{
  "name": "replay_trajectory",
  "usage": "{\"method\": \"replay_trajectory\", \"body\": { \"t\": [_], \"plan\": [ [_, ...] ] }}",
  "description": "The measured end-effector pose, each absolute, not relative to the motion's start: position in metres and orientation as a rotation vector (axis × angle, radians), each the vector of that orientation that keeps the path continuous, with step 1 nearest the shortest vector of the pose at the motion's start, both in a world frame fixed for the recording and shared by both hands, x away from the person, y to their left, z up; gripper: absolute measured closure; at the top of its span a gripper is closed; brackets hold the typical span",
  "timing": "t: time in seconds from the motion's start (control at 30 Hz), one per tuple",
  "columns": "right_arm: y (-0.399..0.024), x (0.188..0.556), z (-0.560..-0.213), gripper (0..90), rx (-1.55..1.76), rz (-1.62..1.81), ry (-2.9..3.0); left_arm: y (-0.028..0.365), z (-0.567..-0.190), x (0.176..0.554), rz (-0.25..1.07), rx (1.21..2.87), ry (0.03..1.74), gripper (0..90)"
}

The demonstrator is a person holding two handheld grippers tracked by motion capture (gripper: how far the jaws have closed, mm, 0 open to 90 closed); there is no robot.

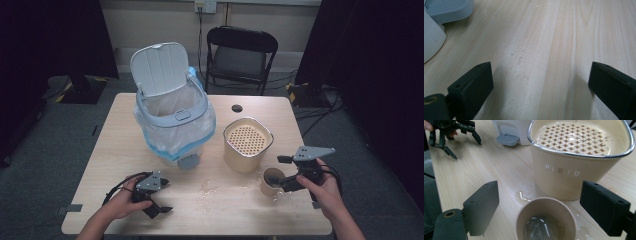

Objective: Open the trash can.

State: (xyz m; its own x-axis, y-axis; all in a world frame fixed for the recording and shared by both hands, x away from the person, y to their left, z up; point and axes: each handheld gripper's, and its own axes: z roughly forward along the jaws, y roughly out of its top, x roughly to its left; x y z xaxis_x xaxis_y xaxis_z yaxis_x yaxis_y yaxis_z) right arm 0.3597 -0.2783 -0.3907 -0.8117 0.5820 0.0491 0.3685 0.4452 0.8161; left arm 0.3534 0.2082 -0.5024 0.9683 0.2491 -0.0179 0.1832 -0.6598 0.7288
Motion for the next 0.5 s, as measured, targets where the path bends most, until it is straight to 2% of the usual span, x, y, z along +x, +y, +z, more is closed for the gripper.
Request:
{"method": "replay_trajectory", "body": {
  "t": [0.5],
  "plan": [
    [-0.293, 0.352, -0.402, 15.0, 0.838, 1.296, 2.406, 0.208, -0.502, 0.353, 0.109, 2.308, 0.304, 5.2]
  ]
}}
